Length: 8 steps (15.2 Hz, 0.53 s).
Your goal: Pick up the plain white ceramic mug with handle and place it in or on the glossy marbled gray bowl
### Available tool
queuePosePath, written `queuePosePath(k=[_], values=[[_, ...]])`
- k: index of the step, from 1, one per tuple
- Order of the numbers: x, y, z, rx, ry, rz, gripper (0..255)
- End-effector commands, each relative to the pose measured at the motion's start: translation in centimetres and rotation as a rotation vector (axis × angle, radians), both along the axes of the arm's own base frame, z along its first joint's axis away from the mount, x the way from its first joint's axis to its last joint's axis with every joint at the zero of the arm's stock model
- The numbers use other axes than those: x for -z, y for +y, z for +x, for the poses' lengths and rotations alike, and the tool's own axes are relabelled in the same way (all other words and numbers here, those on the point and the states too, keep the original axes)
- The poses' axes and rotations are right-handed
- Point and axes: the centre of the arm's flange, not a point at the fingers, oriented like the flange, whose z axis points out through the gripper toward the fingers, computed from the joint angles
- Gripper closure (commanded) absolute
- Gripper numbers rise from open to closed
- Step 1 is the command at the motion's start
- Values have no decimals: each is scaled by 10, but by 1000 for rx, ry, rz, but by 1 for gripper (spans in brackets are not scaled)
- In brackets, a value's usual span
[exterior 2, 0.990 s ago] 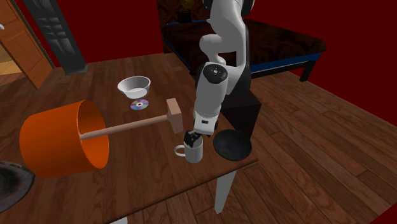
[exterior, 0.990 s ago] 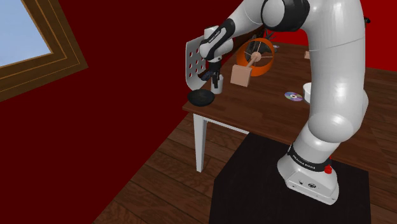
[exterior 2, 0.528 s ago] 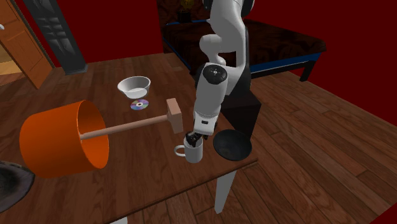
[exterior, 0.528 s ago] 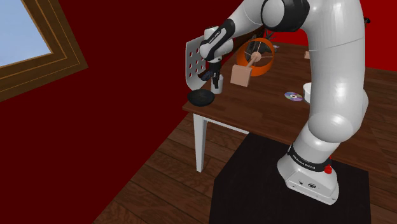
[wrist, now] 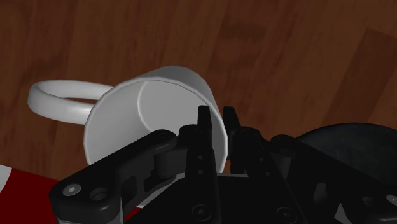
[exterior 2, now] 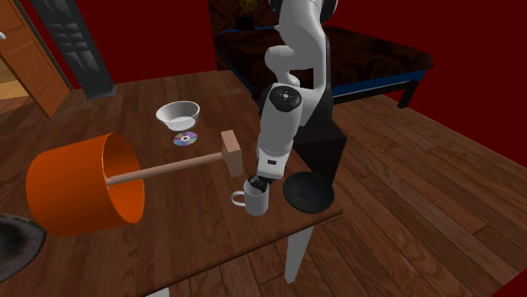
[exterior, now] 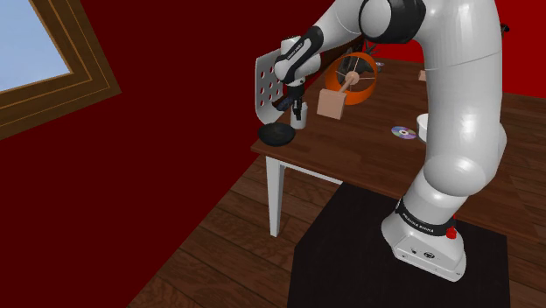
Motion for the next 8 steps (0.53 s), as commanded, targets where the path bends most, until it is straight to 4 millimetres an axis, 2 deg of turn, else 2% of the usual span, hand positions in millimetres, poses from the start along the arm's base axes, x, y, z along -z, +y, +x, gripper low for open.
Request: queuePosePath(k=[1,8], values=[[0,0,0,0,0,0,255],[-37,0,0,0,0,0,255]])
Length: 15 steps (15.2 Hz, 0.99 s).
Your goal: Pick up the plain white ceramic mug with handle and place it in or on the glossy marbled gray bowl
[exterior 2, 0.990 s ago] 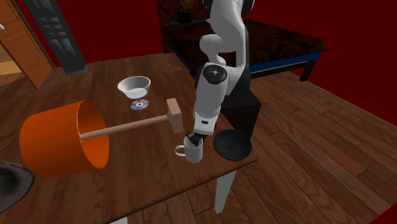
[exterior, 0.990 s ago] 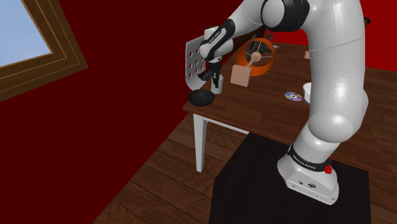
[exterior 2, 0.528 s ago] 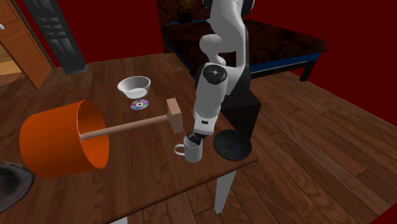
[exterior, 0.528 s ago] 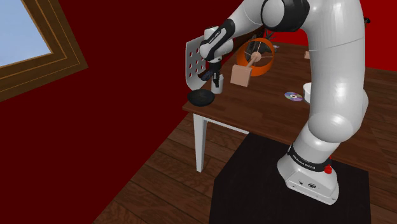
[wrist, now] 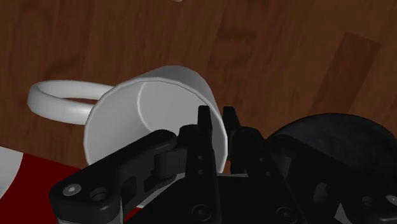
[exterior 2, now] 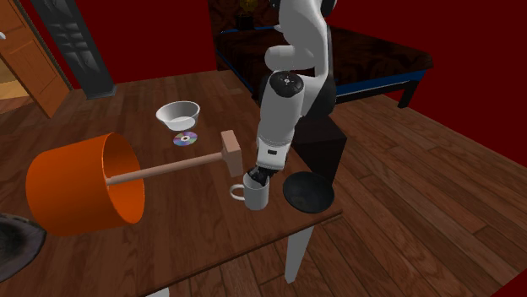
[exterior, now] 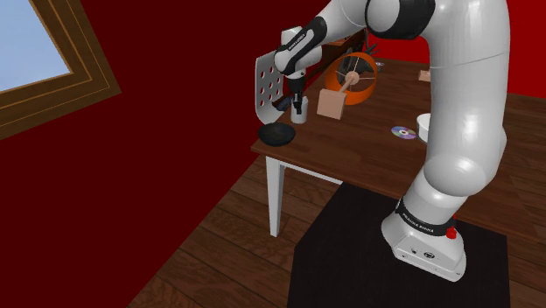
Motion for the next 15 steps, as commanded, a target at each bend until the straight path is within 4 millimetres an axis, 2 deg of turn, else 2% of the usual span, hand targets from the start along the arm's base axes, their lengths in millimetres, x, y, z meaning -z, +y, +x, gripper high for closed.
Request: queuePosePath(k=[1,15], values=[[-11,0,0,0,0,0,255],[-85,0,0,0,0,0,255]])
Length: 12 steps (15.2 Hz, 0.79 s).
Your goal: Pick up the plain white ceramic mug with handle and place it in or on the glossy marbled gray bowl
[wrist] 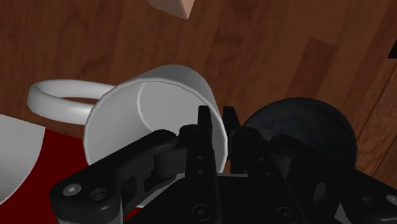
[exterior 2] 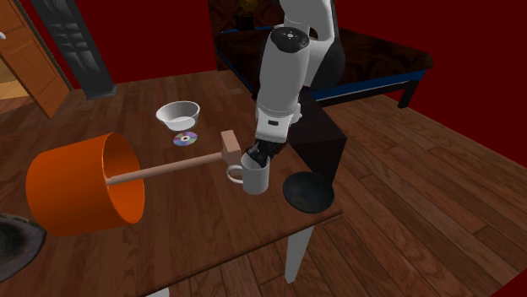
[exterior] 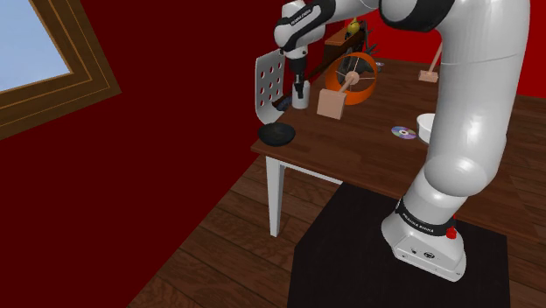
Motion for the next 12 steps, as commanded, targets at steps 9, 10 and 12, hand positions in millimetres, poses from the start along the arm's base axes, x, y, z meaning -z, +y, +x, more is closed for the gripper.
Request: queuePosePath(k=[9,10,12], values=[[-27,104,4,0,0,0,255],[-29,117,5,0,0,0,255],[-33,143,6,0,0,0,255]])
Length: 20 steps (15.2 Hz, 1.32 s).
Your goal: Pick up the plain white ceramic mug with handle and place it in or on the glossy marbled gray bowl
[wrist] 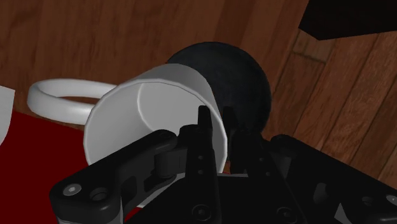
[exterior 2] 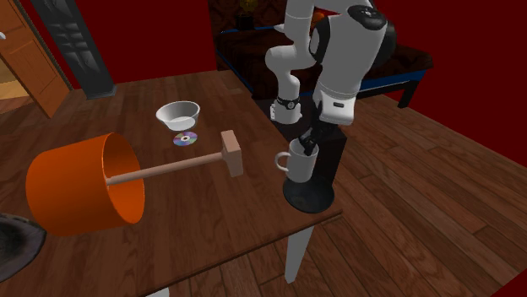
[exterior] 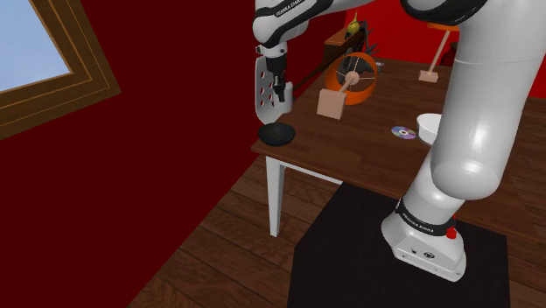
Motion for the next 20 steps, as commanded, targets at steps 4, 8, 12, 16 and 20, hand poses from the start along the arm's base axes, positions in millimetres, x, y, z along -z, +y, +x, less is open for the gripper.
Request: queuePosePath(k=[4,8,12,16,20], values=[[11,21,-1,2,0,0,255],[32,21,0,2,0,0,255],[53,21,0,2,0,0,255],[74,21,0,2,0,0,255],[89,21,-1,2,0,0,255]])
